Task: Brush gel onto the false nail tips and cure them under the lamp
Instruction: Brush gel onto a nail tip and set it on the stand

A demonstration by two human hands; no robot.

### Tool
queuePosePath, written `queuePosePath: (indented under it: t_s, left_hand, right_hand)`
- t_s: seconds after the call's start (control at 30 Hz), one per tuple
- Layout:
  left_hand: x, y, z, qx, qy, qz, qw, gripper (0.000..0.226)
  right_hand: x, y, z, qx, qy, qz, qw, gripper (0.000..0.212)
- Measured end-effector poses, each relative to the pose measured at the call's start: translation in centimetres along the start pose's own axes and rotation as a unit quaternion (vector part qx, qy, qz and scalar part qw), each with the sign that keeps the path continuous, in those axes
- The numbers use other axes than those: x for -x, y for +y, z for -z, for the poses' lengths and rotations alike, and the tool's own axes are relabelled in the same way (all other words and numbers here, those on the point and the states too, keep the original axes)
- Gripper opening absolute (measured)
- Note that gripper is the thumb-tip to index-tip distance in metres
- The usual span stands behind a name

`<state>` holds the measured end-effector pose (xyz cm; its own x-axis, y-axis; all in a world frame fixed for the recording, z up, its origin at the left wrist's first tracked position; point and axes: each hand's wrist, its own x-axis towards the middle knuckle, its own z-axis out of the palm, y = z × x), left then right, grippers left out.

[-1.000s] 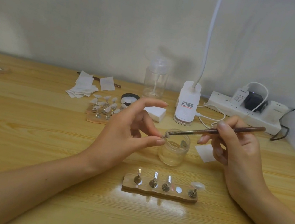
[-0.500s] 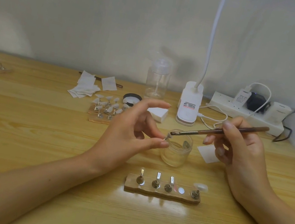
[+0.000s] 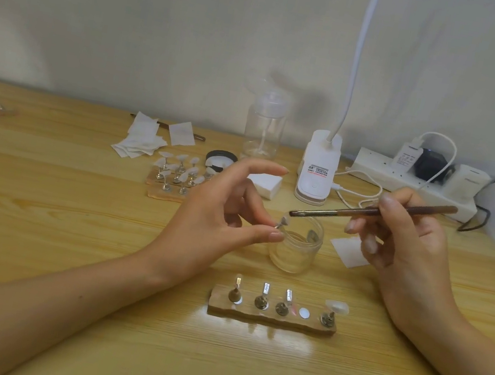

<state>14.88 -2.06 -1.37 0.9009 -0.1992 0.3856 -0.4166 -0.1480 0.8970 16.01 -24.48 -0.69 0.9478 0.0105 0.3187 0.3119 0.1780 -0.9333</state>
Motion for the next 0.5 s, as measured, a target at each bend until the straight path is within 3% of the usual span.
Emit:
queuePosePath:
  t_s: [0.2,0.33,0.5]
  left_hand:
    - [0.01,-0.07,-0.06,-0.003,0.000,-0.002,1.000,0.064]
    - [0.02,-0.15,-0.05,-0.004,0.001,-0.004,1.000,0.064]
    - [-0.04,-0.40,0.03,-0.010,0.000,-0.010,1.000,0.063]
  right_hand:
    - [-0.16,0.33,0.21,0.005,0.025,-0.016,1.000,0.025]
    - [0.07,0.19,0.01,0.012,-0.015,0.009,1.000,0.021]
    - [-0.08,0.25,0.17,0.007,0.018,-0.002,1.000,0.025]
